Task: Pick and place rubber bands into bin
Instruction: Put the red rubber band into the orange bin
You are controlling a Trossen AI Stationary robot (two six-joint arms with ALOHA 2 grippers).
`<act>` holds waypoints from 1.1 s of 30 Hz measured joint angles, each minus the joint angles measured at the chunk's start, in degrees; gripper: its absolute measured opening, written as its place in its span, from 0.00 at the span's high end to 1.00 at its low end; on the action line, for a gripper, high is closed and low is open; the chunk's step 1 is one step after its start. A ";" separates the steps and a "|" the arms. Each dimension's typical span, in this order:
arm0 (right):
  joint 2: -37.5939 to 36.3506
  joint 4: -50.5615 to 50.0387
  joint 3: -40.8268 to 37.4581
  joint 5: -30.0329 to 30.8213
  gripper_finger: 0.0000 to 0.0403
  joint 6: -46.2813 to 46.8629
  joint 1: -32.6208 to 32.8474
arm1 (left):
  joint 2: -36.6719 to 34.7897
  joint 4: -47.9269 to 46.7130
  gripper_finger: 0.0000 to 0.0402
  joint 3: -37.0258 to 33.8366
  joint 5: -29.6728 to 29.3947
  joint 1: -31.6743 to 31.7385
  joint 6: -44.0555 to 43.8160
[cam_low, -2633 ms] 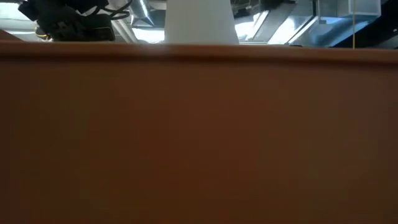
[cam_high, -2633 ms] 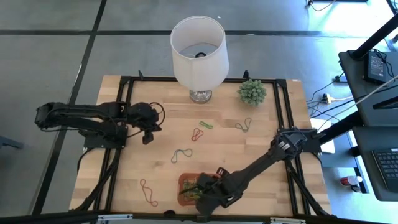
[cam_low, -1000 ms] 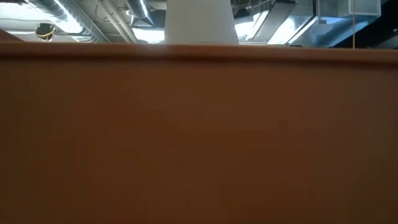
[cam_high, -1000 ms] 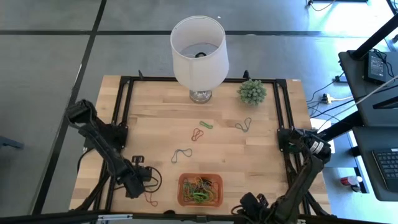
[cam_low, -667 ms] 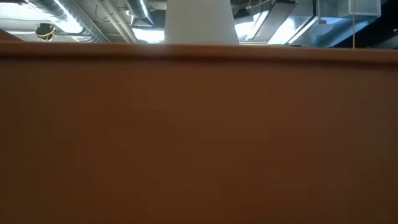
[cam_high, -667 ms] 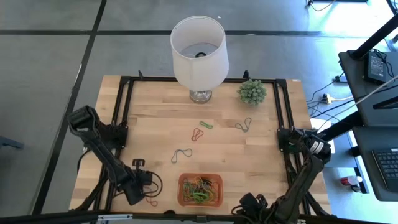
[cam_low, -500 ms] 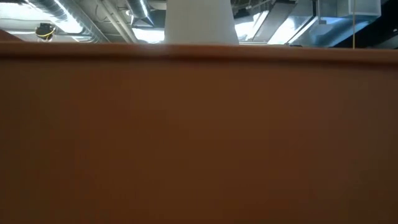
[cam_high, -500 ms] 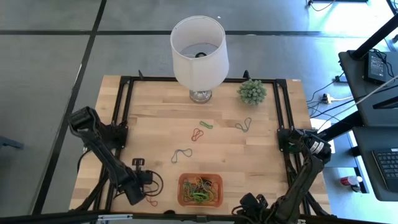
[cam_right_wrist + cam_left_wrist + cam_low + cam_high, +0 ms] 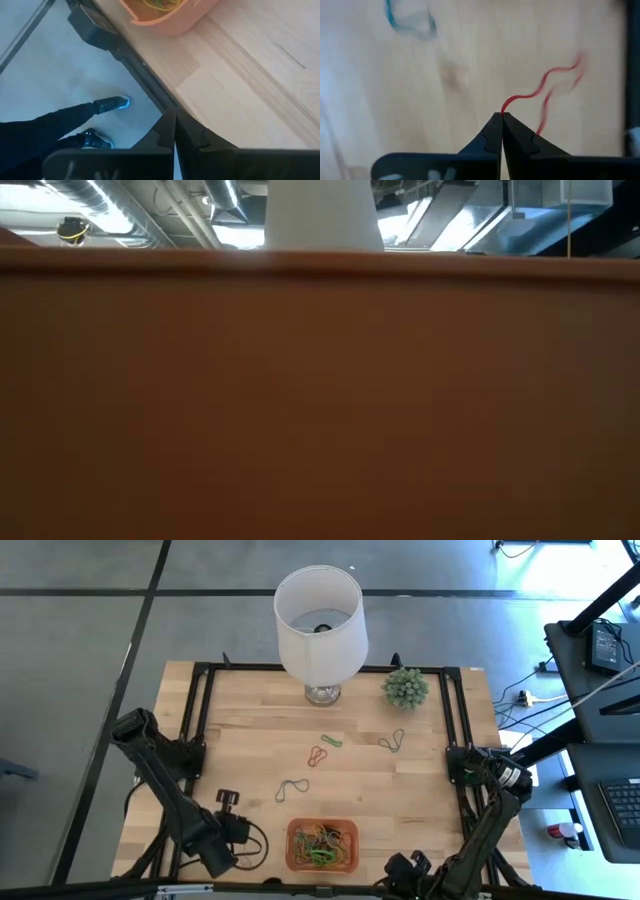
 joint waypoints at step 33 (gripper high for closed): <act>0.02 -0.74 0.02 0.18 0.98 1.24 -0.42 | 20.33 16.32 0.99 28.28 -3.07 17.74 42.51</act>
